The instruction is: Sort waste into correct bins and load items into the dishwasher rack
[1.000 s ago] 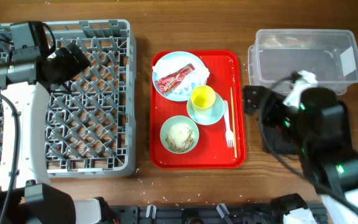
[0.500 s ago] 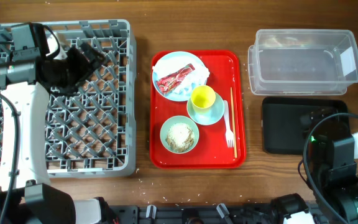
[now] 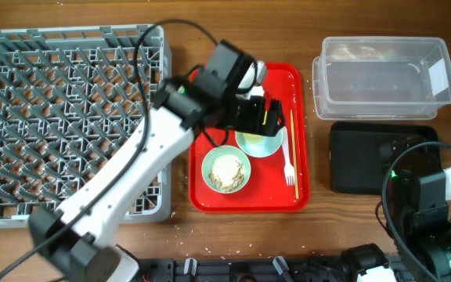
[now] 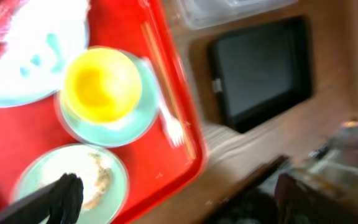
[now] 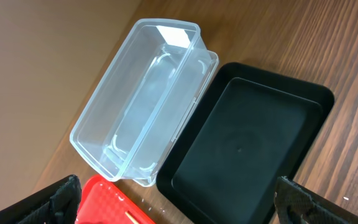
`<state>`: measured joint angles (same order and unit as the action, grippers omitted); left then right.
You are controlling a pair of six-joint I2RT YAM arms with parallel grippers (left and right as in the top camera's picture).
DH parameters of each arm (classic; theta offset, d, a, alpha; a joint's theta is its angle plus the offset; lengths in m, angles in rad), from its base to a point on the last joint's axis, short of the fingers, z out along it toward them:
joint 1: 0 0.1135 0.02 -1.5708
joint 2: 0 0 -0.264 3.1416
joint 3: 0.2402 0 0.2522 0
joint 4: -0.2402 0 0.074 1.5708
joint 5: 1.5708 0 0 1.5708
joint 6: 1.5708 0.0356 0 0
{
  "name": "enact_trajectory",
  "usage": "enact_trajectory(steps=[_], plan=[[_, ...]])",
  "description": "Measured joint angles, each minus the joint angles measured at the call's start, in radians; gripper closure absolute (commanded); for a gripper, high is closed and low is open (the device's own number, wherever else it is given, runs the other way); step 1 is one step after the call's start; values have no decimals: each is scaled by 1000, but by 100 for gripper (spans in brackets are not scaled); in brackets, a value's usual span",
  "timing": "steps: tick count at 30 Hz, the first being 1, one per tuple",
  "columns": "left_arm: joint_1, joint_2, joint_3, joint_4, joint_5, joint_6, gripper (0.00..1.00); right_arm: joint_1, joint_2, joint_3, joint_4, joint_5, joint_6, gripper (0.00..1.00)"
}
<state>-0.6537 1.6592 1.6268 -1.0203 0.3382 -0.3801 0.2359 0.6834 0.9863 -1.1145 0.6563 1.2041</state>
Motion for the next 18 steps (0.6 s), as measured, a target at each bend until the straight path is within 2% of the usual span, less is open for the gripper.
enact_trajectory(steps=[1, 2, 5, 6, 7, 8, 9, 12, 15, 18], plan=[[2, 49, 70, -82, -38, 55, 0, 0, 0, 0, 1, 0, 0, 0], [2, 78, 98, -99, -63, 84, 0, 0, 0, 0, 1, 0, 0, 0], [-27, 175, 114, -63, -159, 137, 0, 0, 0, 0, 1, 0, 0, 0], [-49, 209, 114, -4, -204, 144, 2, 0, 0, 0, 1, 0, 0, 0], [-69, 229, 114, 32, -240, 150, 11, 0, 0, 0, 1, 0, 0, 0], [-89, 243, 114, 72, -276, 156, 27, 0, 0, 0, 1, 0, 0, 0], [-108, 254, 114, 105, -309, 162, 31, 0, 0, 0, 1, 0, 0, 0], [-127, 286, 114, 137, -341, 159, 35, 0, 0, 0, 1, 0, 0, 0], [-152, 369, 114, 138, -351, 158, 55, 0, 0, 0, 0, 0, 0, 0], [-164, 398, 114, 135, -353, 158, 58, 0, 0, 0, 1, 0, 0, 0]])
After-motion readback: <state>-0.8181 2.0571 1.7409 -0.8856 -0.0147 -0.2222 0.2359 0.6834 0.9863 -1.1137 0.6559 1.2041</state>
